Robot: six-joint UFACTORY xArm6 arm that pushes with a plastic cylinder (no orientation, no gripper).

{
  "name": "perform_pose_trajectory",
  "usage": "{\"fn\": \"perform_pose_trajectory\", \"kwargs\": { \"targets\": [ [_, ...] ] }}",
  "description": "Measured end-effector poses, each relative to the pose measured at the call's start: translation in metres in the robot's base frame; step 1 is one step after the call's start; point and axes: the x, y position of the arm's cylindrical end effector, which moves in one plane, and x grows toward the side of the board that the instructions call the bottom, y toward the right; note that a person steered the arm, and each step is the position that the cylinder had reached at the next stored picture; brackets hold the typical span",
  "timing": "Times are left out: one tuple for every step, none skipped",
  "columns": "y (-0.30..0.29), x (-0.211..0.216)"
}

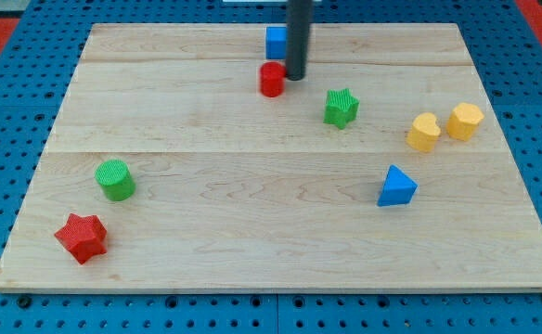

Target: Place the red circle diagonally to the green circle

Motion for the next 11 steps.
{"fn": "perform_pose_trajectory", "kwargs": {
  "targets": [
    [-0.058,0.005],
    [-0.068,0.005],
    [-0.068,0.002],
    [-0.069,-0.002],
    [-0.072,-0.024],
    [-0.095,-0.017],
    [-0.100,0.012],
    [-0.120,0.069],
    [-0.116,0.094],
    [-0.114,0.079],
    [-0.110,0.069]
  ]
}}
